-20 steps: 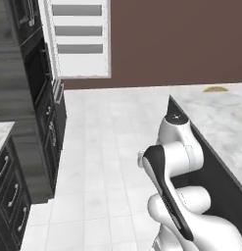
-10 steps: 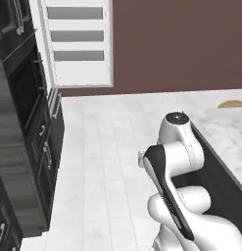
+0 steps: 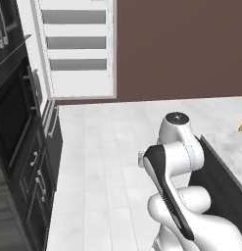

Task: Pick the egg and butter from the fridge and place them by the bowl for mixing.

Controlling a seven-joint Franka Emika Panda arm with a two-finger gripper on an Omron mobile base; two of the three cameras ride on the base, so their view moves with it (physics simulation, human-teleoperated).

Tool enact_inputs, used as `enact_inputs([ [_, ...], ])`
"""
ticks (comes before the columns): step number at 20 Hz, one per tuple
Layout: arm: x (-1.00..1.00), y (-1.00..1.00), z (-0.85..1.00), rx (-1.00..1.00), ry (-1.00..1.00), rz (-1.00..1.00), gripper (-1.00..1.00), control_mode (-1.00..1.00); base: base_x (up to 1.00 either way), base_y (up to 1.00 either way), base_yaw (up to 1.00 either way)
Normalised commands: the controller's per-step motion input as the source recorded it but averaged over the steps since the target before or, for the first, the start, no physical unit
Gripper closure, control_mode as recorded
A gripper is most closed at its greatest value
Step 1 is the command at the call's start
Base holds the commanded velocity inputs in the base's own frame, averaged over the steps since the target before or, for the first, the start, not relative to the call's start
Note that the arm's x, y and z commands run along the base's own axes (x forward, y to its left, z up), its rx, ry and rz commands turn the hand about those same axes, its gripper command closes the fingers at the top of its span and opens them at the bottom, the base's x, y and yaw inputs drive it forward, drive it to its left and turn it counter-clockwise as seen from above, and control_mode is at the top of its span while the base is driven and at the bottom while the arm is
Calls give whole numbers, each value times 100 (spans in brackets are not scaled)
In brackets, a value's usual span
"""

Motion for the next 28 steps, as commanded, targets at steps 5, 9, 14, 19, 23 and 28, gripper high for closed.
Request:
enact_inputs([
  [5, 0, 0, 0, 0, 0, 0, -100, 100, 94, 0, 0],
  [9, 0, 0, 0, 0, 0, 0, -100, 100, 94, 0, 2],
  [14, 0, 0, 0, 0, 0, 0, -100, 100, 94, 0, 3],
  [19, 0, 0, 0, 0, 0, 0, -100, 100, 93, 0, 9],
  [23, 0, 0, 0, 0, 0, 0, -100, 100, 83, 0, 20],
  [28, 0, 0, 0, 0, 0, 0, -100, 100, 84, -1, 23],
])
